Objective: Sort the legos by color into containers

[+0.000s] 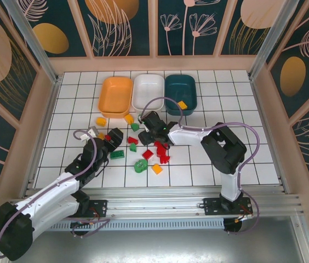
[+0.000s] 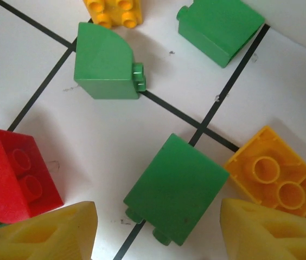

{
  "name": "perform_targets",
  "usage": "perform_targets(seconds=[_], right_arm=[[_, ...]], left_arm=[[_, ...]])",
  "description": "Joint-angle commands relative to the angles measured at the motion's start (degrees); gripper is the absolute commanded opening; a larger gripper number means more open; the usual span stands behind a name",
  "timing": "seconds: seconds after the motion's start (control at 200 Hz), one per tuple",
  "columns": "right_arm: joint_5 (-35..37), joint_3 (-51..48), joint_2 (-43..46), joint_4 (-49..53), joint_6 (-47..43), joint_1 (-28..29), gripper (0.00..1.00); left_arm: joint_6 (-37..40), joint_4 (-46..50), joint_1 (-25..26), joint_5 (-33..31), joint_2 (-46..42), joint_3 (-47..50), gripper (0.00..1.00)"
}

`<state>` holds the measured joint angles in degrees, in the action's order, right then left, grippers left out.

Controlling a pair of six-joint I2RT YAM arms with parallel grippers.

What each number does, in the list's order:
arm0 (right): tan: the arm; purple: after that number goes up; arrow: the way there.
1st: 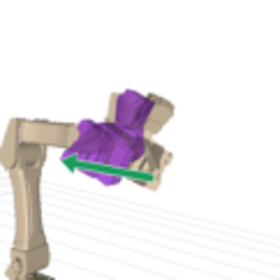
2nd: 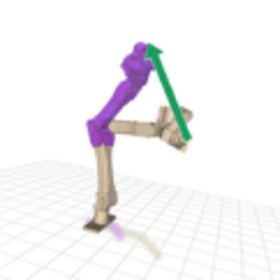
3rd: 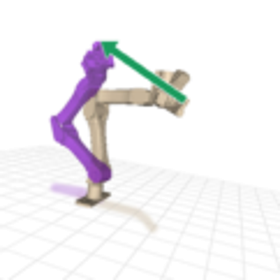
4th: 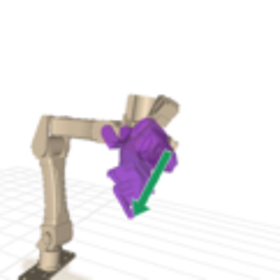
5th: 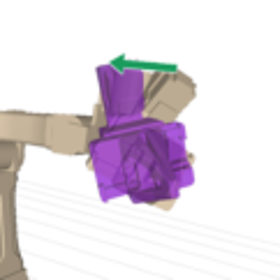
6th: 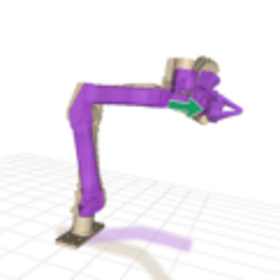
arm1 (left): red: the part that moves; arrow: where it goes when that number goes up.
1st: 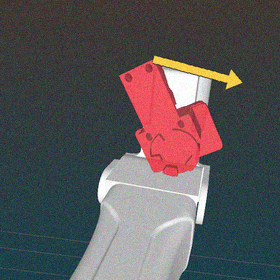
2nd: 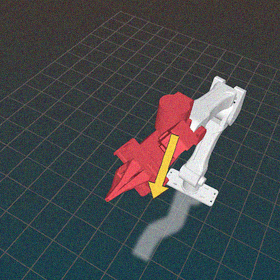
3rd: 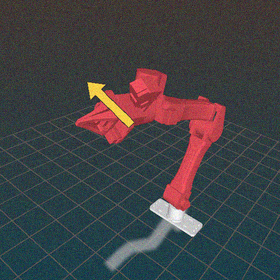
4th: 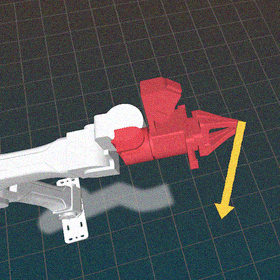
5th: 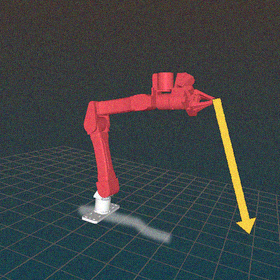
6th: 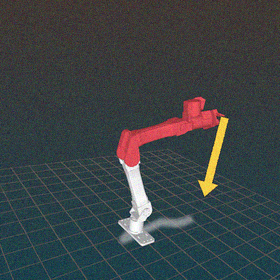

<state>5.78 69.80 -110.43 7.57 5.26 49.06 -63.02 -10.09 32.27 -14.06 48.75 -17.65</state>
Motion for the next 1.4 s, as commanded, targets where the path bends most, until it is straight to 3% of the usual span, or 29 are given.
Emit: perform_targets(seconds=[0.0,0.3,0.53,0.671,1.061,1.396], right_arm=[[0.29,2.35,-2.35,0.21,0.49,-0.17,0.63],[0.69,5.06,-5.45,0.56,1.17,0.19,0.61],[2.01,4.59,-4.73,-1.36,2.64,0.34,0.39],[1.91,4.44,-2.57,-2.04,3.11,0.47,0.32],[0.27,10.08,3.72,4.23,2.26,-3.47,0.32],[-6.45,31.14,-10.53,9.36,0.30,-11.90,0.32]], left_arm=[[1.67,0.68,-0.13,-1.36,-0.06,-1.07,0.98],[2.20,1.22,-0.20,-1.74,-0.21,-1.25,0.98],[2.64,1.30,-0.37,-2.46,-0.50,-1.21,0.98],[3.06,1.83,-0.76,-2.85,-0.49,-1.92,0.99],[4.41,6.53,-1.02,2.54,5.74,-10.13,0.99],[4.76,1.47,-1.23,6.24,16.52,-15.23,0.99]])
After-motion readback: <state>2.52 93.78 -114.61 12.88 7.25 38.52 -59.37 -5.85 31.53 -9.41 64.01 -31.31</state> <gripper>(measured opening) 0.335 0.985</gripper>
